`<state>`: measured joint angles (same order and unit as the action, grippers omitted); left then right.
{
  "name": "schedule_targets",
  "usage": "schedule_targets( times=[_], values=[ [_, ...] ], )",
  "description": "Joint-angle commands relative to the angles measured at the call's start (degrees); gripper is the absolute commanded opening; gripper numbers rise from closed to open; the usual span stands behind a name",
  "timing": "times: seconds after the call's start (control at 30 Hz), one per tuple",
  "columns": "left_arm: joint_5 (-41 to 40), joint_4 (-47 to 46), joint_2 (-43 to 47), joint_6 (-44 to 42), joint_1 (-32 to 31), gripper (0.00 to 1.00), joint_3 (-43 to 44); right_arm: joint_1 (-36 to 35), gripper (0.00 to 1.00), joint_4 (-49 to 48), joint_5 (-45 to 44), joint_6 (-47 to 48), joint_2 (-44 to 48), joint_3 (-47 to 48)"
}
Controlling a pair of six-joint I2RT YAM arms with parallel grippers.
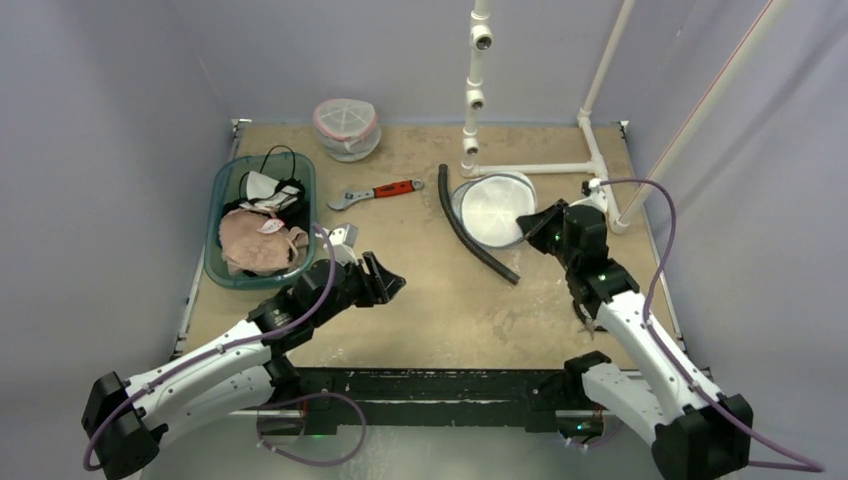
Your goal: Unzip the laundry bag and remove the bra
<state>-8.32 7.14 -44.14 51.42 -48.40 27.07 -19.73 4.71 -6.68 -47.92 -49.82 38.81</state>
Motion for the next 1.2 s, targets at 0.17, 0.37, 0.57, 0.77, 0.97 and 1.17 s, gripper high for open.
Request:
schedule_targets(
  times=[0.17,0.37,0.57,0.77,0.97,1.17],
  values=[
    [0.9,-3.6,-1.2,0.2,0.1,0.53,0.1,15.3,0.00,-16.5,5.8,-3.9,-15.4,-1.1],
    [1.4,-4.8,-2.6,0.3,0.1,0.53,-0.3,16.9,0.00,-27.8,8.7,-7.1,-25.9,-3.1],
    [0.9,-6.0,-3.2,0.8,0.1,0.53,-1.4,17.4,0.00,-30.1,8.9,-8.4,-34.9,-4.5],
    [1.0,-6.2,-4.9,0.8,0.2,0.53,-1.6,17.4,0.48,-28.3,6.9,-5.5,-35.0,-6.0],
    [1.2,-6.3,-6.4,-0.2,0.2,0.53,-0.7,17.4,0.83,-21.7,0.9,-0.7,-26.2,-5.3],
    [-2.3,-3.7,-9.2,-2.2,0.2,0.53,3.7,13.5,0.86,-12.4,-2.6,2.7,-14.4,-1.9]
  ],
)
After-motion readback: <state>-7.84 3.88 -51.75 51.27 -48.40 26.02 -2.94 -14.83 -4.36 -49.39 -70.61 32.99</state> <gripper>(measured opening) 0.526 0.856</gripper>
